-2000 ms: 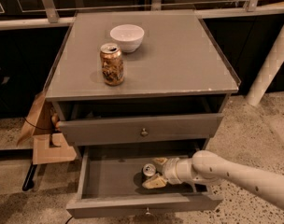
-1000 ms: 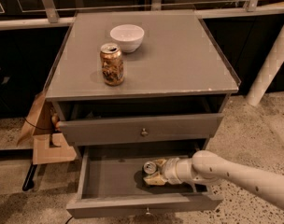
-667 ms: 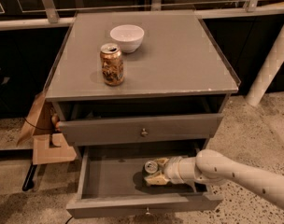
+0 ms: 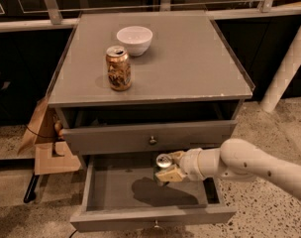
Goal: Pick green can from middle drawer and place on counter
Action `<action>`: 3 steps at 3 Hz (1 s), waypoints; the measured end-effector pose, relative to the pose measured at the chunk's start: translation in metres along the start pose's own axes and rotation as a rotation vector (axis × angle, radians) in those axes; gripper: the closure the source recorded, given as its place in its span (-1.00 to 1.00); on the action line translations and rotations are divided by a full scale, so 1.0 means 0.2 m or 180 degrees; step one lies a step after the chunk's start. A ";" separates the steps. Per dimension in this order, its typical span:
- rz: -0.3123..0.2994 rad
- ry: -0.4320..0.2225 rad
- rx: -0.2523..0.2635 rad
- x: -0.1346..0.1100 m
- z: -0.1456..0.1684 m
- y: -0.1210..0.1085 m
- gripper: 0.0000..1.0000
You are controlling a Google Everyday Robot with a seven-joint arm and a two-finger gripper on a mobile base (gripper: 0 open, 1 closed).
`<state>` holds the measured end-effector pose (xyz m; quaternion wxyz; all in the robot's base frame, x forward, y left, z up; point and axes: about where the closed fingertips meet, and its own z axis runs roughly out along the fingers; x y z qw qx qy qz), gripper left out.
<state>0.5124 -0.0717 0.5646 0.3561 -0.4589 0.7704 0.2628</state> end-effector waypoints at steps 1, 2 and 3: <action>-0.0085 0.0019 0.0081 -0.09 -0.06 -0.01 1.00; -0.0081 0.0019 0.0068 -0.09 -0.06 -0.01 1.00; -0.0109 -0.0072 0.0117 -0.27 -0.21 0.00 1.00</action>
Offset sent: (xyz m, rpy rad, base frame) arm 0.0046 -0.0018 0.0234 -0.0233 -0.0312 -0.0062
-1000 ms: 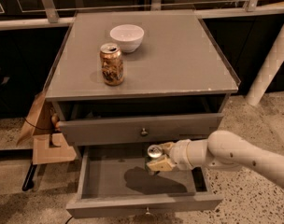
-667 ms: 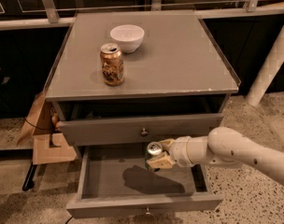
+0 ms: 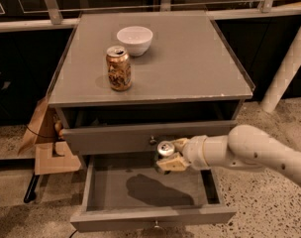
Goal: Pick green can from middle drawer and place on counter
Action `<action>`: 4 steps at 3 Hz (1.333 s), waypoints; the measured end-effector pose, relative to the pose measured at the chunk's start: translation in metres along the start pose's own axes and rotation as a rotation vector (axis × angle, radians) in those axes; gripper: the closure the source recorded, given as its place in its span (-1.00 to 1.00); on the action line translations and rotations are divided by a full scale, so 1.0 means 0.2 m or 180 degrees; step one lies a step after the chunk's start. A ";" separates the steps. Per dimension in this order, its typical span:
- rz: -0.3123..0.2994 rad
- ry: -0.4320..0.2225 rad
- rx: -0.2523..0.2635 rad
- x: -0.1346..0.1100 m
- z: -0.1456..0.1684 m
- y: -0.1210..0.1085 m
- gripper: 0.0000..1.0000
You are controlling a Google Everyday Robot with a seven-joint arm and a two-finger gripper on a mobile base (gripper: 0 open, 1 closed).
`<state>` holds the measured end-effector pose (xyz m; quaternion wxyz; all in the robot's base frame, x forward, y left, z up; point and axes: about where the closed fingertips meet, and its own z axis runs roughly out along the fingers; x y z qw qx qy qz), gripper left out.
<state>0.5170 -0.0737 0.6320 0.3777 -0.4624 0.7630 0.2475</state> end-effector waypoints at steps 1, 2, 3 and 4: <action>-0.0045 -0.0081 0.0153 -0.36 -0.32 -0.02 1.00; -0.0160 -0.0179 0.0387 -0.92 -0.72 -0.03 1.00; -0.0156 -0.0173 0.0375 -0.90 -0.70 -0.03 1.00; -0.0141 -0.0199 0.0407 -1.03 -0.78 -0.02 1.00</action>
Offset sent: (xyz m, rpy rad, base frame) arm 0.0170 -0.0231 0.3650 -0.0189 -0.1860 -0.1204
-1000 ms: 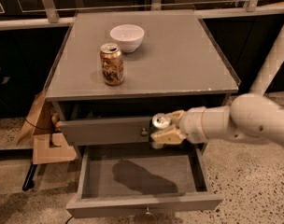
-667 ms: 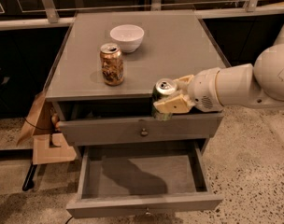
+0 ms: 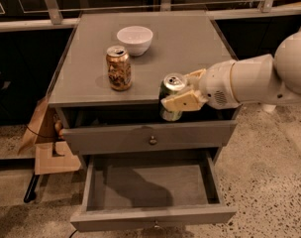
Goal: Pick green can from middle drawer and place on counter
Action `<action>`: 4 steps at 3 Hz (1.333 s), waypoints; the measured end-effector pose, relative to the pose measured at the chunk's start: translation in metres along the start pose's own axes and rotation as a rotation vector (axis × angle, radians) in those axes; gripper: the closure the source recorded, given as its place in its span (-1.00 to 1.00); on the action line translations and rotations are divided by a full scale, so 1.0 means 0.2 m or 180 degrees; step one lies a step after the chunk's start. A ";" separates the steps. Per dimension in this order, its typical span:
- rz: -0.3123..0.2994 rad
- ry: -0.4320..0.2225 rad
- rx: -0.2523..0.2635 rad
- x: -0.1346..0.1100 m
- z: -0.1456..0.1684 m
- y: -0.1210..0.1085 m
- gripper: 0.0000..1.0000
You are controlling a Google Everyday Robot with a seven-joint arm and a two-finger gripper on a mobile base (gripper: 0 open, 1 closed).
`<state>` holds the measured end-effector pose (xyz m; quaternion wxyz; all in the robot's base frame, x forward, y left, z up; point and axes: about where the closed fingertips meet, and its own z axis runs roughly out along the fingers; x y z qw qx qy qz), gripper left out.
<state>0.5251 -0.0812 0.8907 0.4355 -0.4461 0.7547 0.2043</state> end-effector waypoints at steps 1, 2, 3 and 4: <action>0.0032 0.0006 0.0096 -0.14 -0.07 -0.05 1.00; 0.0079 -0.0011 0.0175 -0.24 -0.06 -0.17 1.00; 0.0156 -0.0054 0.0201 -0.29 0.00 -0.30 1.00; 0.0264 -0.0064 0.0201 -0.30 0.07 -0.41 1.00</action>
Offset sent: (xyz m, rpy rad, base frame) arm 0.0691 -0.0099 0.0675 0.0141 -0.0154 -0.1001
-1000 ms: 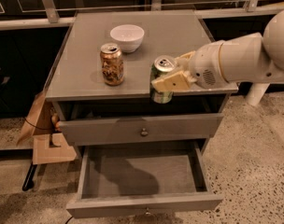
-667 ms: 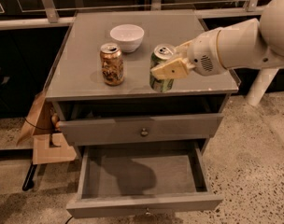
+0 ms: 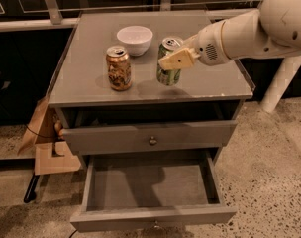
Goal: Pick green can from middle drawer and place on counter
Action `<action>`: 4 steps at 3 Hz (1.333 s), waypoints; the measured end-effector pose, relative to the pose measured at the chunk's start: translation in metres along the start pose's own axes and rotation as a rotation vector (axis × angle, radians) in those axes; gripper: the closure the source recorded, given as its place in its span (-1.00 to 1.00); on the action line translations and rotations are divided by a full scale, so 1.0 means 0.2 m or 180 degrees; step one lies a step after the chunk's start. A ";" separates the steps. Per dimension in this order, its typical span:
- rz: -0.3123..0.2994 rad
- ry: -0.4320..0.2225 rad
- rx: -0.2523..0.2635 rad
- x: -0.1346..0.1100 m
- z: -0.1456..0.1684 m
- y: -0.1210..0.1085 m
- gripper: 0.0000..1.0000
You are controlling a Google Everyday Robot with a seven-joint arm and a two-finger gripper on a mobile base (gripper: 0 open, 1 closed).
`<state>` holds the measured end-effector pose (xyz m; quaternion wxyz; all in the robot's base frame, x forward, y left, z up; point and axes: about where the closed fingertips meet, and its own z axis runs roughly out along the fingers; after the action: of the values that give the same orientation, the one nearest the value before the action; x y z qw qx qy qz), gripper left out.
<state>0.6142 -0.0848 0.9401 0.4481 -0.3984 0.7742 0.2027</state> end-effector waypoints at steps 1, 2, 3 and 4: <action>0.0102 -0.0004 -0.0018 0.02 0.06 -0.06 1.00; 0.0200 0.0033 -0.0028 0.05 0.11 -0.11 1.00; 0.0282 0.0082 -0.0037 0.08 0.14 -0.13 1.00; 0.0346 0.0122 -0.0047 0.12 0.17 -0.14 1.00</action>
Offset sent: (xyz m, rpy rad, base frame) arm 0.0382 -0.0092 -0.0295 0.0384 0.0855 -0.0507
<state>0.6469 -0.0894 0.9036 0.4185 -0.3629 0.8016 0.2248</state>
